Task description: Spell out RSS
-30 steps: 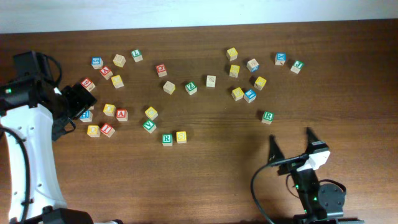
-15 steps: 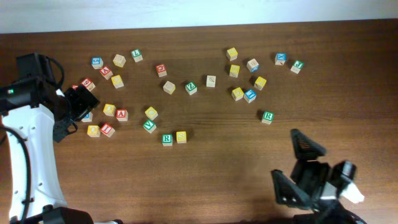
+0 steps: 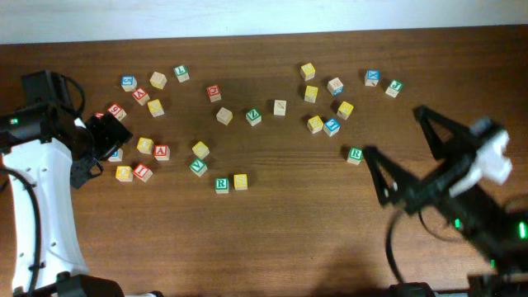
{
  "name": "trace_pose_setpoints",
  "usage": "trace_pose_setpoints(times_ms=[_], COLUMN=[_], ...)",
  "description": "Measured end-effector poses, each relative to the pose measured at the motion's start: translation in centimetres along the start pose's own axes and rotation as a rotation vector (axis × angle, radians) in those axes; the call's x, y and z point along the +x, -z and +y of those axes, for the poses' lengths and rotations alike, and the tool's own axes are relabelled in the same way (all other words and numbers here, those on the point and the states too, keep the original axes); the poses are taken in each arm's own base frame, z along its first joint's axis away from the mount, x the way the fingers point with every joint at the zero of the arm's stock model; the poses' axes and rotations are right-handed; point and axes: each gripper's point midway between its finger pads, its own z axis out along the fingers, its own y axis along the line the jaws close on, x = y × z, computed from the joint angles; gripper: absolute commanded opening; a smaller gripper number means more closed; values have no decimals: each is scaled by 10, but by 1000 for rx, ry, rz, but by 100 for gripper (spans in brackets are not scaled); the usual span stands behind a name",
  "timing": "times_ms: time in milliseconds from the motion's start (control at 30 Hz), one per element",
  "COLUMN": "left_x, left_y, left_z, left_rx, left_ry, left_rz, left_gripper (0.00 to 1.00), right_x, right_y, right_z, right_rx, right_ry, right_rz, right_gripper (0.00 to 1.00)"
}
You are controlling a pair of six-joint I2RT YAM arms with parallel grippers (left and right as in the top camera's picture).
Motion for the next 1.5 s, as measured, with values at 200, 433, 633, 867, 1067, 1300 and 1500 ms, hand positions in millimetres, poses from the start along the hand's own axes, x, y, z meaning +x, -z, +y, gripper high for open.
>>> trace_pose_setpoints(times_ms=[200,433,633,867,1067,1300,1500], left_x=[0,0,0,0,0,0,0], left_y=[0,0,0,0,0,0,0], left_z=[0,0,0,0,0,0,0], left_rx=[0,-1,-1,-1,-1,-1,-1], left_ry=[0,0,0,0,0,0,0], left_rz=[0,0,1,0,1,0,1], left_gripper=[99,99,99,99,99,99,99], right_x=[36,110,166,228,256,294,329], right_y=[-71,-154,-213,-238,-260,-278,-276], right_z=[-58,-117,-97,-147,-196,-217,-209], right_rx=[61,135,-32,424,730,806,871], right_ry=[-132,-321,-435,-675,-829,-916,-943], right_rz=[331,715,814,843,682,635,693], right_gripper=[98,98,98,98,87,87,85])
